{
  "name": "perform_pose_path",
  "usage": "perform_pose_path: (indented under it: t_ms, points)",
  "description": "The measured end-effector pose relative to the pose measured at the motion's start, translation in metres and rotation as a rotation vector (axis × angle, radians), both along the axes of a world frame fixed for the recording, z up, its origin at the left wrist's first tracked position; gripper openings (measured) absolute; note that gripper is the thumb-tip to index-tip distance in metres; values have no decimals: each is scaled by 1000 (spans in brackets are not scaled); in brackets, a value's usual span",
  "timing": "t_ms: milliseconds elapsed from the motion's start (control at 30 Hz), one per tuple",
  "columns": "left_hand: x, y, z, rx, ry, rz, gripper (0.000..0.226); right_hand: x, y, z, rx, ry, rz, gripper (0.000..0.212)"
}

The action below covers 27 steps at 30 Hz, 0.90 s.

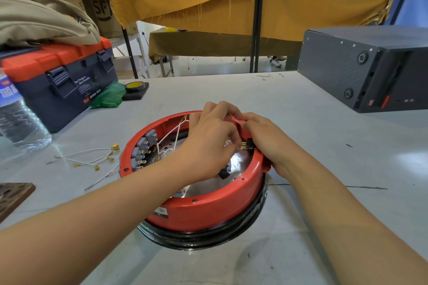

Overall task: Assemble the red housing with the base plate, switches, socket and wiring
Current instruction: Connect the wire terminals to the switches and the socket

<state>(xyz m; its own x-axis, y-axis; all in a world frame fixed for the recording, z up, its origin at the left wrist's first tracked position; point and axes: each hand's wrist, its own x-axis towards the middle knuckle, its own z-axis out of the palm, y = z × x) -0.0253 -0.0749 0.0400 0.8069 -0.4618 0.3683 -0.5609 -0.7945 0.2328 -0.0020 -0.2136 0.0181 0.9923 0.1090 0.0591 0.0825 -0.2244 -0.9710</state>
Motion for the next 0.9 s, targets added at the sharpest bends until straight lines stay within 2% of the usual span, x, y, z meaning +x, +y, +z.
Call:
perform_pose_path:
  t_ms: [400,900]
  points:
    - [2,0,-3,56,-96,-46,9,1,0,-2,-14,-12,18,32]
    - [3,-4,-10,50,-107,-34,10,2,-1,-3,-10,21,23,34]
